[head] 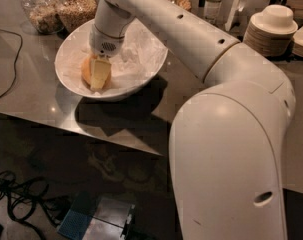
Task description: Pick orange from white bowl
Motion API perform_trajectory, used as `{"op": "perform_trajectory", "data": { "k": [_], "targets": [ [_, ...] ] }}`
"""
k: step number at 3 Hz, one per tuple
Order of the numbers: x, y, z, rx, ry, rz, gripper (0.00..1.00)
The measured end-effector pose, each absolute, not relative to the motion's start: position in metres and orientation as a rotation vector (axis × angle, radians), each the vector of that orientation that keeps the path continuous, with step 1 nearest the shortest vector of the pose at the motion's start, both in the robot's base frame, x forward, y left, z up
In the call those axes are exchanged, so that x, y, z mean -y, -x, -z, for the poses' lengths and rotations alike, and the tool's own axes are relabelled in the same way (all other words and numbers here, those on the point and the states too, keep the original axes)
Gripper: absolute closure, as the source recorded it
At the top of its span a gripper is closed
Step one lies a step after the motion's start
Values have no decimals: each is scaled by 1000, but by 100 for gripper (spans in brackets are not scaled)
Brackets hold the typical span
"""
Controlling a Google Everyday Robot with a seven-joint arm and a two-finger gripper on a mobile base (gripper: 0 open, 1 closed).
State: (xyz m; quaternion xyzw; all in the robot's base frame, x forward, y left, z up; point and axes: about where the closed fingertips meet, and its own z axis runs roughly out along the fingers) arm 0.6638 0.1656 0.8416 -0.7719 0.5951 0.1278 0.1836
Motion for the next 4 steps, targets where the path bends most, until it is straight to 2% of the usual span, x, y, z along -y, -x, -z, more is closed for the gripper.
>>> {"op": "perform_trajectory", "data": {
  "k": [2, 3, 4],
  "targets": [
    [-165, -664, -842, -1677, 2153, -393, 98],
    [-158, -662, -849, -1629, 2055, -451, 100],
    [-163, -618, -873, -1426, 1926, -614, 100]
  ]
}}
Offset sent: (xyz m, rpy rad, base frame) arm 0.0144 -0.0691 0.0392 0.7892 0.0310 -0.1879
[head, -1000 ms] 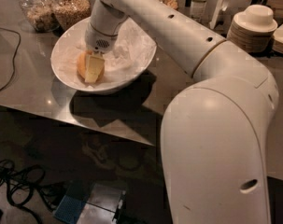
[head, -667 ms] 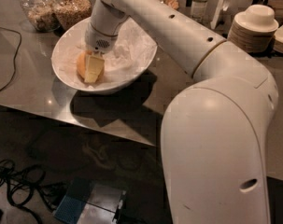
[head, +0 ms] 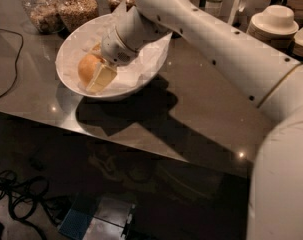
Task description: Pick orange from white bowl
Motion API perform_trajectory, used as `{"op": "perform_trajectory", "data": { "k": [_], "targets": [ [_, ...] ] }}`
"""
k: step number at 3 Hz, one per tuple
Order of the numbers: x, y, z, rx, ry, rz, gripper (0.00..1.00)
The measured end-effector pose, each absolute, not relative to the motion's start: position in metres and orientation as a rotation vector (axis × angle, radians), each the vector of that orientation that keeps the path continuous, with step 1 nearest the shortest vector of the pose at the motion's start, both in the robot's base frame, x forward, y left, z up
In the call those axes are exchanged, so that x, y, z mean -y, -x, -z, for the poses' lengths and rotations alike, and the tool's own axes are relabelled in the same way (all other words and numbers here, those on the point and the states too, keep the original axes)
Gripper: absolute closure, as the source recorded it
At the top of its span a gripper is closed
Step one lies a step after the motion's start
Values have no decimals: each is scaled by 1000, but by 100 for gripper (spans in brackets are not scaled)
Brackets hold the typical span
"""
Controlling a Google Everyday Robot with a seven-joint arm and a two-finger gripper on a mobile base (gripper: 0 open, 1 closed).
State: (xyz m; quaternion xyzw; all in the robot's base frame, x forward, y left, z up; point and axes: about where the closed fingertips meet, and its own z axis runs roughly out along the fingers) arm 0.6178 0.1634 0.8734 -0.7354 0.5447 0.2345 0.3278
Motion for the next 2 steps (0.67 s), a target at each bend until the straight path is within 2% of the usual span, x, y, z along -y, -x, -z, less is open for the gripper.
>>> {"op": "perform_trajectory", "data": {
  "k": [1, 2],
  "targets": [
    [-154, -592, -921, -1274, 1729, -670, 100],
    [-101, -585, -965, -1246, 1566, -592, 100]
  ]
}}
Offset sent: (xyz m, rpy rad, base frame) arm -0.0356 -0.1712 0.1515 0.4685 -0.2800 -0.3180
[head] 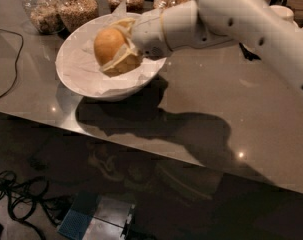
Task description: Pick orange from white bowl
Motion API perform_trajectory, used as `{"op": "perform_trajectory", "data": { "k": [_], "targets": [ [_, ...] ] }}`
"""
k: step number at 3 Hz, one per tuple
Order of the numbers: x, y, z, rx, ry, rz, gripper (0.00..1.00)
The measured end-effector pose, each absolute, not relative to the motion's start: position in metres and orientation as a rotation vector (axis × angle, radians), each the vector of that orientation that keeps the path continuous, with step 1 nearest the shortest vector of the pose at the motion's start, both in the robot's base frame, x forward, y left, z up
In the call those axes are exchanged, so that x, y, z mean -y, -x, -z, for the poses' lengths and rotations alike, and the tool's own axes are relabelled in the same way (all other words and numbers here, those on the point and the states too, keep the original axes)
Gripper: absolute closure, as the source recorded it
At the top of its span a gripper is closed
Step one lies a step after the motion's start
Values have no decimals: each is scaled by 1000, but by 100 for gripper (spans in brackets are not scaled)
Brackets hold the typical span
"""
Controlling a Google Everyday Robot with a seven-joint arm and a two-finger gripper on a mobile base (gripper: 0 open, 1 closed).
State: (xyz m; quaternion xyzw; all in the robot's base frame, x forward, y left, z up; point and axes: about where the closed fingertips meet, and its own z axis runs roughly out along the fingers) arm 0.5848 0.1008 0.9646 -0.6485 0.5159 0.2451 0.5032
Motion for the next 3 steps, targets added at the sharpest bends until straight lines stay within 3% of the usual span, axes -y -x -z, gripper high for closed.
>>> {"op": "perform_trajectory", "data": {
  "k": [2, 3],
  "targets": [
    [1, -564, -1021, -1295, 1444, -372, 100],
    [20, -549, -1028, -1244, 1515, -306, 100]
  ]
}}
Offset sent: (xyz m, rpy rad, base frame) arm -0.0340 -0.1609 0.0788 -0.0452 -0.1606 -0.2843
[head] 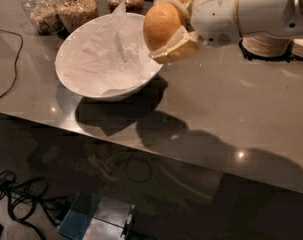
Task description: Pick orange from white bowl
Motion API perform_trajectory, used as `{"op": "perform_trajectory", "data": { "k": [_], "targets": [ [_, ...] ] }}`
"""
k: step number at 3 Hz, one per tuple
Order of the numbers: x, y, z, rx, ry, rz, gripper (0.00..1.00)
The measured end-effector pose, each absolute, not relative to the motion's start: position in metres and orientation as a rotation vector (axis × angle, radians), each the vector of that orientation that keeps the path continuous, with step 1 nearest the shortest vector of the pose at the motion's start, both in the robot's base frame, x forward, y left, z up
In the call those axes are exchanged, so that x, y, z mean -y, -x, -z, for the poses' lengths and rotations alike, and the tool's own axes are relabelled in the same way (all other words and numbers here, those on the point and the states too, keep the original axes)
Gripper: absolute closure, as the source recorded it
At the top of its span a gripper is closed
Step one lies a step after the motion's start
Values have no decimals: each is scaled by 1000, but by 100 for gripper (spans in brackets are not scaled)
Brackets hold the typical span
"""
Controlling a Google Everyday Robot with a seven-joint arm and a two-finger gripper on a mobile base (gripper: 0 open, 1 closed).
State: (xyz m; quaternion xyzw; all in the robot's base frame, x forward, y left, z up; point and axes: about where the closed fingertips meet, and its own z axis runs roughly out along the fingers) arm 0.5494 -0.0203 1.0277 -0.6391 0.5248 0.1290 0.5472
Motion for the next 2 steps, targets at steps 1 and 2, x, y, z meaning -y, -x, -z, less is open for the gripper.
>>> {"op": "perform_trajectory", "data": {
  "k": [1, 2],
  "targets": [
    [16, -537, -1028, -1093, 1660, -243, 100],
    [16, -537, -1028, -1093, 1660, -244, 100]
  ]
}}
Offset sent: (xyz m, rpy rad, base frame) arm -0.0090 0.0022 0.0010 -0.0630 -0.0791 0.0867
